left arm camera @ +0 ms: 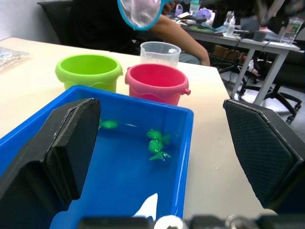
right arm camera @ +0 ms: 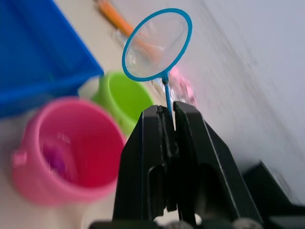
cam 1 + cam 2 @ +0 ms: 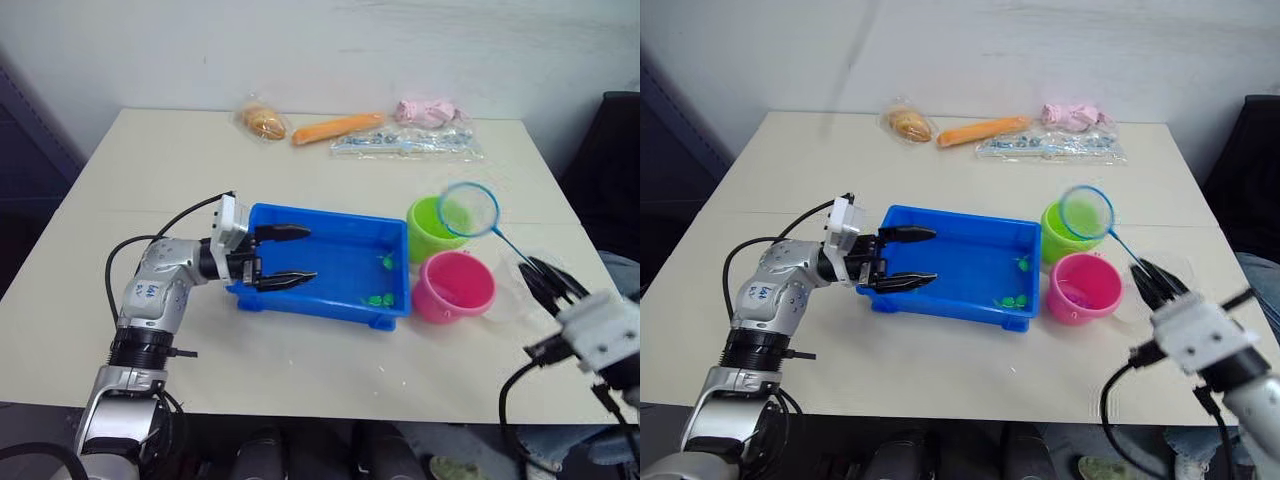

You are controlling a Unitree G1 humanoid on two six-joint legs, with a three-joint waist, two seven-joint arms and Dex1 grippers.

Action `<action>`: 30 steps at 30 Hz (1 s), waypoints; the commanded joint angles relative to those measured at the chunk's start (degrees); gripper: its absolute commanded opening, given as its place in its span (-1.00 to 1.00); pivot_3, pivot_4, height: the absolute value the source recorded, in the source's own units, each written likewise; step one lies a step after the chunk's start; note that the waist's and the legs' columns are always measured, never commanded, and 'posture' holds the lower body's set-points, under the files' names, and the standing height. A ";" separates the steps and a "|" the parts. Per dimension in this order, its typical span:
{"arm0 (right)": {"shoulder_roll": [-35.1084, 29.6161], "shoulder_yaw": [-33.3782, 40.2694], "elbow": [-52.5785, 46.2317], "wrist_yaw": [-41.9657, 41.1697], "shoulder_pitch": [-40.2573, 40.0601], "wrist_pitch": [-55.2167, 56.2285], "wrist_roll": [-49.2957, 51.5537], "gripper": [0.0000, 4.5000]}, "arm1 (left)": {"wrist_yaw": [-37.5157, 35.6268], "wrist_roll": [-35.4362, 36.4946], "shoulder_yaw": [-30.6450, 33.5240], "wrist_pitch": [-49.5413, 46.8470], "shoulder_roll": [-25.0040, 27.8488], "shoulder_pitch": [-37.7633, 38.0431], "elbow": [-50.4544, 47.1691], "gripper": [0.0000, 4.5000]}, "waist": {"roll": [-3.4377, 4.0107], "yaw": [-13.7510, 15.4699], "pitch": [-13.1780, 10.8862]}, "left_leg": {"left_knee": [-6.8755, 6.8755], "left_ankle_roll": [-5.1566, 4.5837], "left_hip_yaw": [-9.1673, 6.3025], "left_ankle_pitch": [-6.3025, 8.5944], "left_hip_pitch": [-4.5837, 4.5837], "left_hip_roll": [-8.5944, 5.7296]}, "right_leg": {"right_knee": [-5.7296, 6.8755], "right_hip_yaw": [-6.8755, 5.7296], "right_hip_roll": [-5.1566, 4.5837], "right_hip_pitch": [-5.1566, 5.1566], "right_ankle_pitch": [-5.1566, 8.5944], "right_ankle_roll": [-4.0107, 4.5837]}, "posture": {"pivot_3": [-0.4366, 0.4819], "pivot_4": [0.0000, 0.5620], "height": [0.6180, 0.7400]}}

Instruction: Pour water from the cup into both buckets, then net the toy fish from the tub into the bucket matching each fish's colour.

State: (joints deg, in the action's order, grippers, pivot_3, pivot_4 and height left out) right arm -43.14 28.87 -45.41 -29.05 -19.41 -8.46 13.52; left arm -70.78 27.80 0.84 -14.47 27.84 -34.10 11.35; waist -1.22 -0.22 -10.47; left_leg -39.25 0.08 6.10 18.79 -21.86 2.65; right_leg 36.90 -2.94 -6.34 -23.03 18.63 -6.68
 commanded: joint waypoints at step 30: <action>-19.35 -44.39 29.26 -45.84 55.63 1.36 -7.05 -1.00 | 6.79 1.32 5.68 0.34 2.84 7.34 -7.13 0.98 | 0.01 -0.04 -0.01 | 0.01 -0.19 -0.14 0.11 -0.06 -0.02 | -0.43 -0.39 -0.21 0.31 -0.06 -0.11 | -0.05 -0.47 1.00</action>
State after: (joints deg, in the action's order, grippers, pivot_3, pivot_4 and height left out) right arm -62.35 -15.92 -16.23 -73.14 35.05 -8.45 7.41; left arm -64.28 27.95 5.66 -14.90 30.83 -27.02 6.49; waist -1.21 -0.26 -10.48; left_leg -39.24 -0.11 5.95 18.90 -21.93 2.63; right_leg 36.47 -3.35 -6.55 -22.72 18.57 -6.79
